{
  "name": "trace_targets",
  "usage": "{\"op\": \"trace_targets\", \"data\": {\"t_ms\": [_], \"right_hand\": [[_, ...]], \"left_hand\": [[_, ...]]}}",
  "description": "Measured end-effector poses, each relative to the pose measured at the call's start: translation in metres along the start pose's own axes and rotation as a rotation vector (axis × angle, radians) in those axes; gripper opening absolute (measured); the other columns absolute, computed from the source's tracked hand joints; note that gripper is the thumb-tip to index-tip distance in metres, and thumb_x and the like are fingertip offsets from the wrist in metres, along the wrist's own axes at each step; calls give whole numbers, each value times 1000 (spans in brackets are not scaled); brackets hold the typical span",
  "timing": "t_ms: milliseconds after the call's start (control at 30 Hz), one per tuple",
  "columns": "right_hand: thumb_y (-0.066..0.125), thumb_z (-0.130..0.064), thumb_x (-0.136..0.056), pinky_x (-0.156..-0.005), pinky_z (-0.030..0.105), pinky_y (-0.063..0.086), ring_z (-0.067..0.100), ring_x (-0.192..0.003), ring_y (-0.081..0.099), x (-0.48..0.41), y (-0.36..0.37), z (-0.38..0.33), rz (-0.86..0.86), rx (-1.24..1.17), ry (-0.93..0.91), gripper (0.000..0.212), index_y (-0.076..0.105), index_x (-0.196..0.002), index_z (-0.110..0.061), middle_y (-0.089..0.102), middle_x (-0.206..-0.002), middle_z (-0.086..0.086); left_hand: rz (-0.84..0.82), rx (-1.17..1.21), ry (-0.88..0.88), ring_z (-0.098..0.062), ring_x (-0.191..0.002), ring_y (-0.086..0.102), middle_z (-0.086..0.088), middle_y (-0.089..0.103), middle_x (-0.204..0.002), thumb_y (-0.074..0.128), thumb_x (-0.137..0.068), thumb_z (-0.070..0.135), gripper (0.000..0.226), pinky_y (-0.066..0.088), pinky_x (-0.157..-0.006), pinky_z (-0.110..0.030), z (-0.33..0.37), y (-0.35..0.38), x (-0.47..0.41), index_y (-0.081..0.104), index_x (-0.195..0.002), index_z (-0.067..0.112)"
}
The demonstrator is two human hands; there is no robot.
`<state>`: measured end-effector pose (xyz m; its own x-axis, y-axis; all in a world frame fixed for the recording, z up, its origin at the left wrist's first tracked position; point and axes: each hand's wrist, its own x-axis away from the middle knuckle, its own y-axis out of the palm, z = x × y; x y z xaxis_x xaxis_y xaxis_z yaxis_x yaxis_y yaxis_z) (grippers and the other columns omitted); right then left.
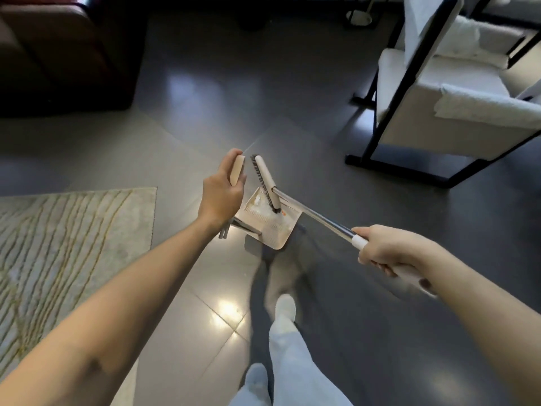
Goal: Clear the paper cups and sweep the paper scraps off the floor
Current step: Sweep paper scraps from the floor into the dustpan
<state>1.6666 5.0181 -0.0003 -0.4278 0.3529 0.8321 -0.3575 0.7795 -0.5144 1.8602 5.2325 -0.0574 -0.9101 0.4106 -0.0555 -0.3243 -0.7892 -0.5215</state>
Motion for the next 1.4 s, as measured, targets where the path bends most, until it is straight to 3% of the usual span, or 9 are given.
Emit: {"op": "trace_targets", "data": {"t_ms": [167,367,500,667,767,933,1033,1200,1400], "right_hand": [[55,-12,-90,-48,27,45,21,-53,52,-50,-67,-70,30,63,-88,64,31,-148,-24,58,-69,8],[57,-14,-92,-49,30,44,19,-48,49,-116,-192,-163,39,69,-210,51,41,-140,-13,53,-66,8],[57,-15,-94,-42,24,42,14,-46,45,-159,-270,-231,21,43,-244,45,45,-137,-17,50,-67,6],[61,-11,-91,-41,20,41,12,-47,42,-223,-360,-332,4,-8,-274,52,43,-140,-21,48,-66,5],[62,-10,-90,-41,21,40,10,-44,41,-273,-407,-394,-10,-42,-298,51,46,-136,-26,46,-62,3],[63,-11,-91,-40,22,40,10,-42,42,-351,-487,-501,49,-116,-339,63,37,-145,-28,47,-61,3],[62,-10,-91,-40,23,40,12,-43,43,-387,-539,-557,69,-180,-333,68,30,-149,-27,47,-58,4],[61,-8,-92,-40,23,41,12,-41,42,-453,-631,-634,91,-260,-331,69,29,-150,-28,45,-55,3],[60,-7,-92,-39,22,41,10,-43,42,-555,-759,-722,94,-303,-323,68,30,-149,-29,45,-57,2]], "left_hand": [[47,-53,108,-13,-60,55,-2,58,-86,54,-98,20,29,53,-53,-31,13,-6,-98,49,-127,22],[217,-85,169,-17,-70,58,2,58,-91,56,-96,19,29,50,-61,-20,38,-23,-261,53,-125,18],[285,-90,148,-11,-69,57,1,59,-94,57,-96,19,33,48,-60,-16,43,-40,-359,52,-128,16],[297,-69,108,-10,-76,58,2,58,-103,57,-96,20,39,45,-59,-11,40,-73,-500,48,-135,20],[273,-47,119,-12,-70,58,1,58,-101,57,-96,19,40,46,-52,-14,30,-88,-596,48,-135,24],[239,-21,196,-16,-81,61,5,57,-100,58,-94,14,41,52,-69,-31,23,-112,-763,50,-133,27],[226,-14,206,-16,-66,59,4,58,-93,58,-94,15,38,54,-61,-34,26,-121,-855,51,-129,29],[210,34,218,-18,-57,57,-2,59,-90,58,-94,12,36,50,-42,-24,34,-126,-1012,52,-126,28],[251,54,232,-15,-56,55,-7,59,-96,60,-93,12,35,45,-38,-16,33,-104,-1200,53,-126,24]]}}
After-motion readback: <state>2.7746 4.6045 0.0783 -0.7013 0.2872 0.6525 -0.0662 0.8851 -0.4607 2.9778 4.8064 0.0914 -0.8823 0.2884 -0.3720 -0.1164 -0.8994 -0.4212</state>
